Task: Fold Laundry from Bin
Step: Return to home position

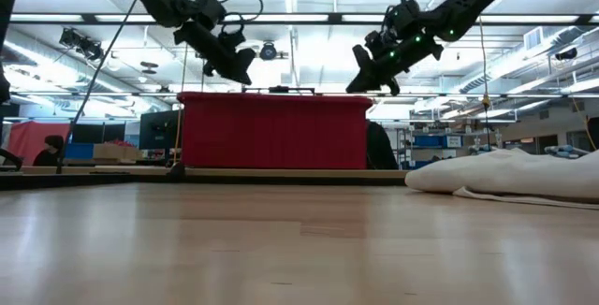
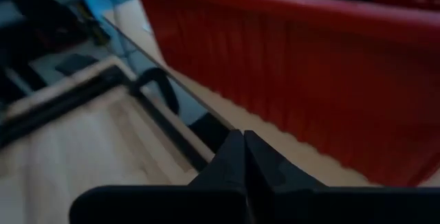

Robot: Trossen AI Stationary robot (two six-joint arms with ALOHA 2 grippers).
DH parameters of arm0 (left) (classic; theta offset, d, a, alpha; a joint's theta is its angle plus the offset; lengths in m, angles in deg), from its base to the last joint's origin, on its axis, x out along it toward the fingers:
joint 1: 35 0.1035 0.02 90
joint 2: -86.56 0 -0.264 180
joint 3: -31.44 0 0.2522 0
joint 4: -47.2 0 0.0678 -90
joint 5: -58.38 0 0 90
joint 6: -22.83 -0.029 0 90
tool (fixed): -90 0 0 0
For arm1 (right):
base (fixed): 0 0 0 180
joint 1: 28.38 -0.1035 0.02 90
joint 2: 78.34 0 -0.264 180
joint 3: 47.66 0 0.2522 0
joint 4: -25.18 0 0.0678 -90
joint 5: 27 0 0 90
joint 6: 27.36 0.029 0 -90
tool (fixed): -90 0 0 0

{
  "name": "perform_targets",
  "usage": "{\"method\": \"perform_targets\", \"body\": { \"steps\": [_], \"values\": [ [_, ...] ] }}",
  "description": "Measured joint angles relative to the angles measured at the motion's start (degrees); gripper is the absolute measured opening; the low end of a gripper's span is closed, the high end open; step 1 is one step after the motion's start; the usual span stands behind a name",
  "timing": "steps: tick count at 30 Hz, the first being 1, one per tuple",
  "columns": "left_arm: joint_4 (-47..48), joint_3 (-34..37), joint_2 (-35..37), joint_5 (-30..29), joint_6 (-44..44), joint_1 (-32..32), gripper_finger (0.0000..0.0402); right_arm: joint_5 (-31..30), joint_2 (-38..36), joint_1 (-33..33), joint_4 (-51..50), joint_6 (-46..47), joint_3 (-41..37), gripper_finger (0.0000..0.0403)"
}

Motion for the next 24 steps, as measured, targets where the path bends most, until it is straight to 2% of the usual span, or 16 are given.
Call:
{"method": "perform_targets", "body": {
  "steps": [4, 9, 16, 20, 24],
  "values": [
    [3.4, -1.1, 1.7, 1.2, 0.6, -3.3, 0.0007, 5.0, -3.4, 0.1, -1.1, 3.1, 0.0, 0.0000],
    [6.5, -1.2, 5.9, 6.7, 4.7, -9.1, 0.0006, 8.1, -10.5, -1.4, -6.5, 4.2, 0.0, 0.0000],
    [7.0, -0.5, 12.7, 8.7, 9.5, -21.2, 0.0002, 9.5, -21.2, -11.6, -15.0, 0.0, 0.0, 0.0000],
    [7.1, 2.2, 15.7, 4.2, 12.5, -30.3, 0.0001, 4.6, -26.0, -20.4, -16.5, 0.9, 0.0, 0.0000],
    [7.3, 4.9, 18.2, -4.4, 15.7, -40.5, 0.0001, -3.2, -30.3, -30.1, -16.5, 2.0, 0.0, 0.0001]
  ]
}}
